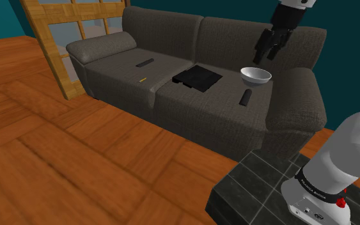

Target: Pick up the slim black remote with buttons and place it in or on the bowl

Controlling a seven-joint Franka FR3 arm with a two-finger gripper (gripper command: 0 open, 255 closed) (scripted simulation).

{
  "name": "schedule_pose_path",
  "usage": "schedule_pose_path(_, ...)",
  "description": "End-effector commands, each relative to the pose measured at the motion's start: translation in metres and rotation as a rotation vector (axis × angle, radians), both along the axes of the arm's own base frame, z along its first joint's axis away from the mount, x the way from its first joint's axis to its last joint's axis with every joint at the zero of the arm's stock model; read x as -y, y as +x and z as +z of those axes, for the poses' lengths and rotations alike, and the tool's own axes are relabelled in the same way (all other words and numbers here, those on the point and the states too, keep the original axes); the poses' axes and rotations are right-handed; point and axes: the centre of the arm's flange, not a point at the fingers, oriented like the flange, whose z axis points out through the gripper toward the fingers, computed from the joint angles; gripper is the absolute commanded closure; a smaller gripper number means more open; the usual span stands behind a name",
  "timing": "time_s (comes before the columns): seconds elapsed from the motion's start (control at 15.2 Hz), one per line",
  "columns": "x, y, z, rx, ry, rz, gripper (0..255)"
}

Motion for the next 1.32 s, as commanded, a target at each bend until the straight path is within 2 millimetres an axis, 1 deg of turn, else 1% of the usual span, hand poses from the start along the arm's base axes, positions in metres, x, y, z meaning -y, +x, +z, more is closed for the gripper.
schedule_pose_path(0.0,0.0,0.0,0.0,0.0,0.0,0.0,0)
schedule_pose_path(0.33,0.036,0.051,-0.035,-0.048,0.038,-0.19,0)
schedule_pose_path(0.66,0.079,0.093,-0.073,-0.097,0.076,-0.379,0)
schedule_pose_path(0.99,0.127,0.124,-0.115,-0.145,0.114,-0.569,0)
schedule_pose_path(1.25,0.169,0.141,-0.151,-0.184,0.145,-0.721,0)
